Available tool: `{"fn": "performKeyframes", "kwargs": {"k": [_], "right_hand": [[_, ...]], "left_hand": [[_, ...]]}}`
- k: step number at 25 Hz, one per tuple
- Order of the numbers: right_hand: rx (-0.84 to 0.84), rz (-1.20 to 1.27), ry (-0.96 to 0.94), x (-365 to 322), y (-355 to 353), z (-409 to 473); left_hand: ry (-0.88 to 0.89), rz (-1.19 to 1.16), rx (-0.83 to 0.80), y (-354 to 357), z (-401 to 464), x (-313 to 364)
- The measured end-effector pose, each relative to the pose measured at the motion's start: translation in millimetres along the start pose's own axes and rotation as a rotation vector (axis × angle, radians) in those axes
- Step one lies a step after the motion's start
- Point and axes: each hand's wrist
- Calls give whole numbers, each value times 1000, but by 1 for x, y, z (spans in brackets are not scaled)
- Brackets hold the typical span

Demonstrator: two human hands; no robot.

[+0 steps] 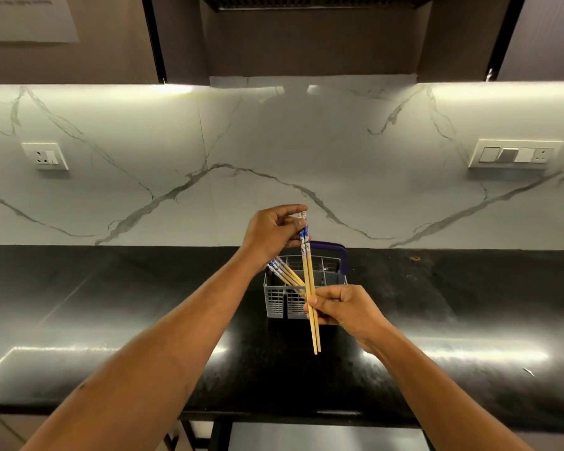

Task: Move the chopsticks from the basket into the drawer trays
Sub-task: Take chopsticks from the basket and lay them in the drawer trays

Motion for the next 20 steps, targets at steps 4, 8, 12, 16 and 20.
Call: {"fn": "performKeyframes", "kwargs": {"k": [4, 8, 12, 16, 20], "right_hand": [[3, -29, 50, 23, -8, -8], [9, -35, 100, 37, -11, -20], [51, -13, 115, 48, -15, -33], [86, -24, 171, 61, -21, -47], [98, -36, 264, 87, -30, -67]], "left_hand": [[-41, -1, -18, 14, -13, -15], [-87, -58, -25, 26, -29, -28], [-135, -69, -60, 42, -50, -42], [-186, -95, -102, 63, -73, -60], [-246, -166, -114, 83, -101, -86]]}}
Point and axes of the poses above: each hand's wrist, its own z-axis towards the middle knuckle, its own y-axis out of the palm, x = y × z, and after that the axes turned 11 degrees about z, right-handed
